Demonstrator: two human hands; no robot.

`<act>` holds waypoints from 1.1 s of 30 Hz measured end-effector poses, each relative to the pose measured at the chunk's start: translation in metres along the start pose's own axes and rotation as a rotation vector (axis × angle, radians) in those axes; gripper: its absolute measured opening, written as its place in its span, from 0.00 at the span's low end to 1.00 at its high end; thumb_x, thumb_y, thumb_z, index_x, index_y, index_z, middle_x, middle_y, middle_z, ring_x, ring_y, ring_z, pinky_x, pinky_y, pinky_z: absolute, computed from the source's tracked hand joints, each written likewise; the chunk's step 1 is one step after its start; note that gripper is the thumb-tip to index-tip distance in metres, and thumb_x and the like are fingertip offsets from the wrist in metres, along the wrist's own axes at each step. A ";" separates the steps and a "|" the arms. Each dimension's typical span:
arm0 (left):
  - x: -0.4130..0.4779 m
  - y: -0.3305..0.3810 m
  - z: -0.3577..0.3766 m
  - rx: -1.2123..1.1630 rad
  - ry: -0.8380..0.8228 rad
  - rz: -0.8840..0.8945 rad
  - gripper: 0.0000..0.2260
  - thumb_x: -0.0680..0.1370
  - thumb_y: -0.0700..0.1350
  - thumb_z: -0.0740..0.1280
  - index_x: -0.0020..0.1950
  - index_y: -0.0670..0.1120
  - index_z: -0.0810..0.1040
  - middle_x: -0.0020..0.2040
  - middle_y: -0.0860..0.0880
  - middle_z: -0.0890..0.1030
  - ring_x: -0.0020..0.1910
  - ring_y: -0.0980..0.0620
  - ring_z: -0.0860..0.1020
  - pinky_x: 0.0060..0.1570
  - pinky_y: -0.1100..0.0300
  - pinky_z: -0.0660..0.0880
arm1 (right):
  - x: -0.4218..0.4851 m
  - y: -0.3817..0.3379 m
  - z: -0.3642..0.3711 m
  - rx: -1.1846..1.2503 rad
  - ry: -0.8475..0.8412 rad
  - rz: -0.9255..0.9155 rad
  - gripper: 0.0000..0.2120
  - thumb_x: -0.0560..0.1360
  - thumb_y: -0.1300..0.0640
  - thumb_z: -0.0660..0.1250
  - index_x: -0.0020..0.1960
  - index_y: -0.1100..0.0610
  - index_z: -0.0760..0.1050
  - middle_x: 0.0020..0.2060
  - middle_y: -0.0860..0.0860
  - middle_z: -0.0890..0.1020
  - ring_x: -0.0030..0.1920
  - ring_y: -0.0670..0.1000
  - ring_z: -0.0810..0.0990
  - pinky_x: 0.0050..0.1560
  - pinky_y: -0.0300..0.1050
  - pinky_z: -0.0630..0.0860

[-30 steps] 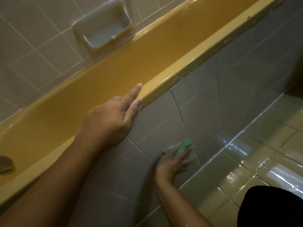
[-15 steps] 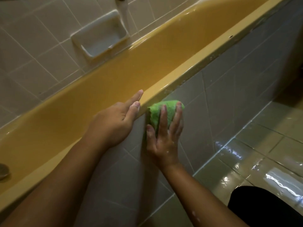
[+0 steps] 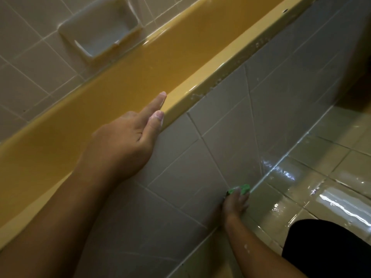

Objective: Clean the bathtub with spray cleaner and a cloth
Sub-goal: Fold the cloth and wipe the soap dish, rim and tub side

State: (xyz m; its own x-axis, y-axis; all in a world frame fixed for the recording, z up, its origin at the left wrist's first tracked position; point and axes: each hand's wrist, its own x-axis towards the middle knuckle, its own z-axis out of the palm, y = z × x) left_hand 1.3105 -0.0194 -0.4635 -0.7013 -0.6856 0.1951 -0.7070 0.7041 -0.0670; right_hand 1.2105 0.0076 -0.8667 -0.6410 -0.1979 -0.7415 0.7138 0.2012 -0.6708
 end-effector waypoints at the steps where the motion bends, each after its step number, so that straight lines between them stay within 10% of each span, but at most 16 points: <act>1: 0.001 -0.001 0.001 0.004 0.009 0.004 0.23 0.79 0.70 0.39 0.74 0.81 0.45 0.61 0.50 0.79 0.61 0.44 0.76 0.53 0.51 0.69 | 0.003 0.002 0.001 0.033 0.004 0.068 0.30 0.87 0.42 0.52 0.85 0.53 0.52 0.80 0.65 0.59 0.78 0.66 0.60 0.78 0.58 0.59; 8: 0.004 0.002 -0.001 -0.018 -0.034 0.011 0.23 0.79 0.70 0.39 0.75 0.80 0.45 0.60 0.51 0.77 0.61 0.44 0.76 0.56 0.49 0.71 | -0.052 -0.040 0.012 0.073 0.059 0.084 0.30 0.86 0.40 0.51 0.84 0.50 0.53 0.80 0.65 0.56 0.77 0.69 0.62 0.78 0.61 0.58; 15: 0.013 0.003 -0.004 -0.128 -0.106 0.110 0.29 0.79 0.67 0.45 0.81 0.70 0.49 0.81 0.61 0.62 0.77 0.52 0.67 0.71 0.51 0.67 | -0.171 -0.125 0.019 0.034 0.123 -0.793 0.34 0.82 0.39 0.48 0.84 0.55 0.54 0.82 0.65 0.52 0.73 0.71 0.64 0.73 0.64 0.64; 20: 0.024 0.003 -0.004 -0.185 -0.132 0.205 0.30 0.80 0.62 0.48 0.83 0.63 0.52 0.82 0.62 0.55 0.79 0.65 0.55 0.73 0.69 0.52 | -0.211 -0.187 0.001 -0.060 -0.025 -1.243 0.33 0.84 0.43 0.52 0.85 0.52 0.47 0.83 0.61 0.43 0.82 0.64 0.49 0.79 0.57 0.49; 24: 0.036 0.006 -0.001 -0.177 -0.136 0.267 0.29 0.81 0.63 0.48 0.82 0.66 0.51 0.83 0.63 0.53 0.80 0.64 0.54 0.77 0.64 0.54 | -0.180 -0.209 -0.017 -0.132 0.021 -1.553 0.31 0.86 0.44 0.54 0.83 0.60 0.55 0.82 0.66 0.48 0.83 0.64 0.48 0.82 0.57 0.49; 28: 0.050 0.015 0.001 -0.118 -0.145 0.319 0.30 0.81 0.63 0.48 0.83 0.65 0.48 0.83 0.63 0.50 0.81 0.61 0.53 0.78 0.59 0.55 | -0.122 -0.187 -0.014 -0.049 0.067 -1.403 0.31 0.86 0.44 0.54 0.84 0.56 0.53 0.83 0.63 0.47 0.83 0.62 0.48 0.80 0.63 0.56; 33: 0.060 0.025 0.002 -0.090 -0.132 0.352 0.28 0.83 0.65 0.45 0.83 0.65 0.46 0.83 0.63 0.48 0.80 0.62 0.52 0.77 0.61 0.53 | -0.032 -0.123 -0.015 0.025 0.046 -0.749 0.34 0.84 0.37 0.53 0.85 0.51 0.50 0.83 0.60 0.47 0.82 0.63 0.52 0.80 0.59 0.57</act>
State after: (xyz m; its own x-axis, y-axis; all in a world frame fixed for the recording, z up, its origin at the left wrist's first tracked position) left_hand 1.2503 -0.0436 -0.4559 -0.9097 -0.4125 0.0472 -0.4138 0.9102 -0.0198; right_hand 1.1391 0.0031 -0.7605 -0.9686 -0.2330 -0.0869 0.0877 0.0069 -0.9961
